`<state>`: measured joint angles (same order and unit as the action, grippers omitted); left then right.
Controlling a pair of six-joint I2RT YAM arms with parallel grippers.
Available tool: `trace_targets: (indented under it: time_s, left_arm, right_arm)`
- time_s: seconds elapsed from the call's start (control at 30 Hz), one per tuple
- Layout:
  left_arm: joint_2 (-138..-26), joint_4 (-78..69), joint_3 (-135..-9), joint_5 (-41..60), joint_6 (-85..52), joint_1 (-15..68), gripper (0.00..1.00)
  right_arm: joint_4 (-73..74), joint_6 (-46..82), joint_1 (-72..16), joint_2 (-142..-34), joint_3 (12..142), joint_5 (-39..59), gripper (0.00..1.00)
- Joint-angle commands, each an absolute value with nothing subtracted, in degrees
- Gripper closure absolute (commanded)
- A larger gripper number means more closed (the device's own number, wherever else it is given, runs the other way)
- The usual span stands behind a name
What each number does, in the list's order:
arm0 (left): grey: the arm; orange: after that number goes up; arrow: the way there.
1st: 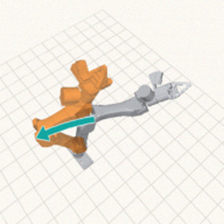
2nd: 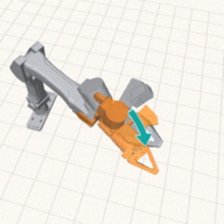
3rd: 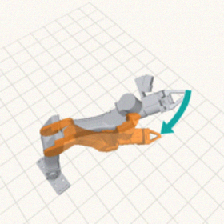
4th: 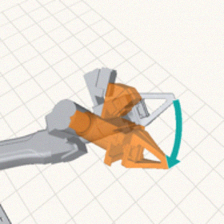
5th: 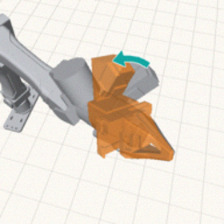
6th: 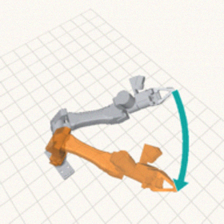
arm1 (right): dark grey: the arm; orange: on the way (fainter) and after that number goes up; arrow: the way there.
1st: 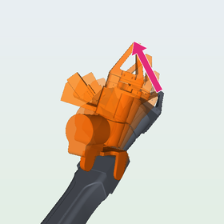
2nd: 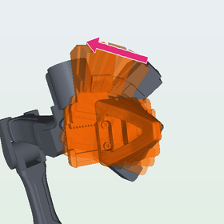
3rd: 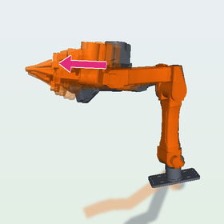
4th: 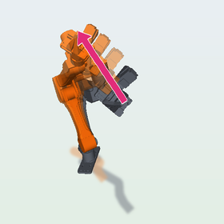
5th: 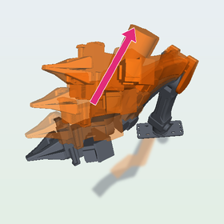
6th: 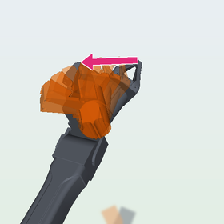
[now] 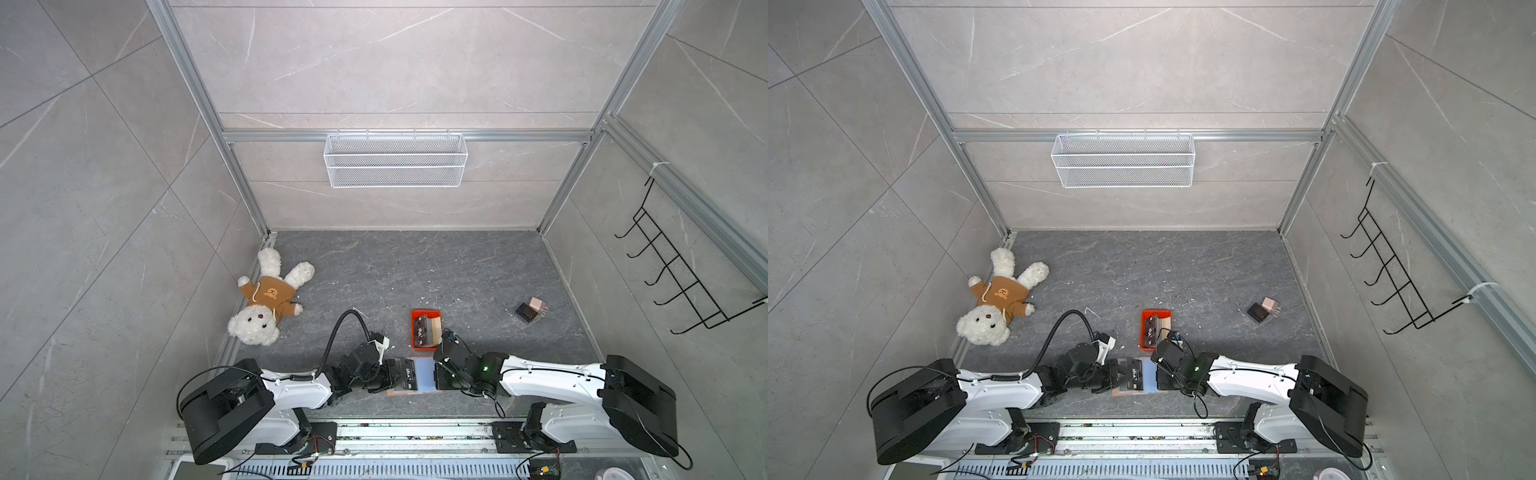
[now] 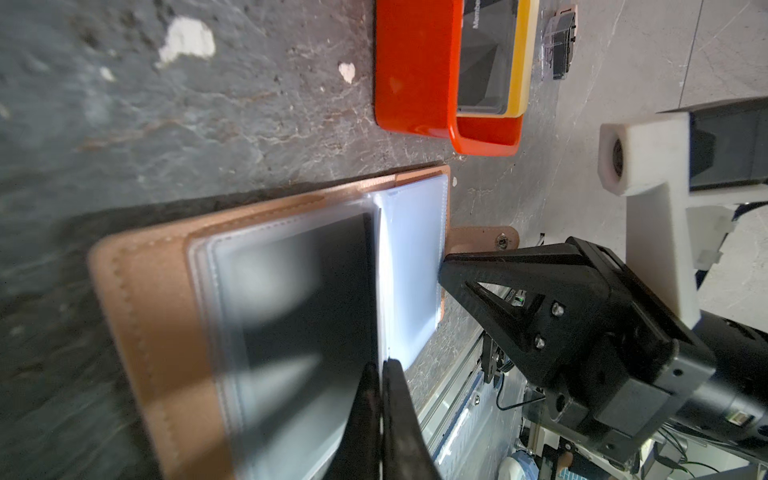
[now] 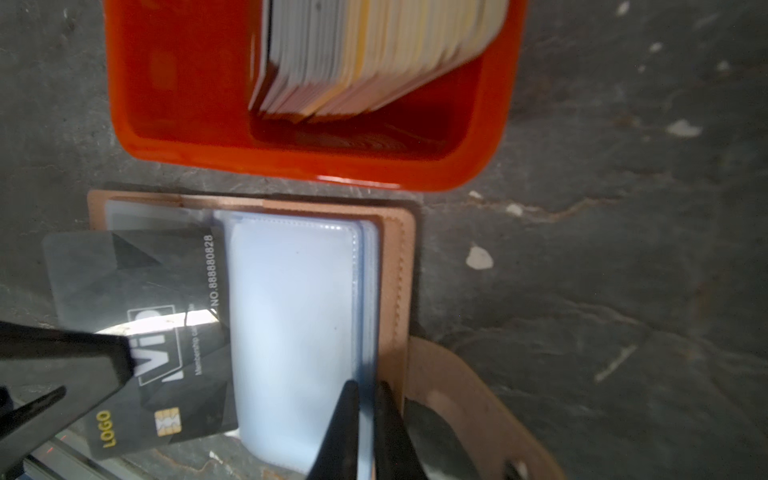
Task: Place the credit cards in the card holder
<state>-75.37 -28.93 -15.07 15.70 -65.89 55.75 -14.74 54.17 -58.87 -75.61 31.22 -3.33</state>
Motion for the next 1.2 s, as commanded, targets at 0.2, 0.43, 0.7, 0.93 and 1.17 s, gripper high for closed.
trace_targets:
  time_s: [0.2,0.43,0.7,0.93,1.17]
  left_arm:
    - [-77.8,-33.4,-15.0,17.1,-66.7,56.0,1.0]
    - [-78.6,-34.4,-14.2,17.4,-67.0,56.0,1.0]
    - [-81.0,-35.0,-14.2,18.3,-66.9,56.0,1.0]
    - [-82.2,-35.7,-14.3,18.1,-67.2,56.0,1.0]
    - [-84.4,-35.2,-16.0,18.5,-67.3,56.1,0.94]
  right_arm:
    - [-16.8,54.1,-59.4,-76.2,31.5,-4.6,0.87]
    - [-17.3,54.1,-59.7,-75.6,31.9,-5.3,0.87]
    - [-17.0,53.8,-59.7,-75.0,32.7,-5.4,0.87]
    - [-19.0,55.1,-59.8,-75.9,32.2,-6.8,0.87]
    - [-19.1,55.4,-60.1,-76.6,31.8,-7.1,0.87]
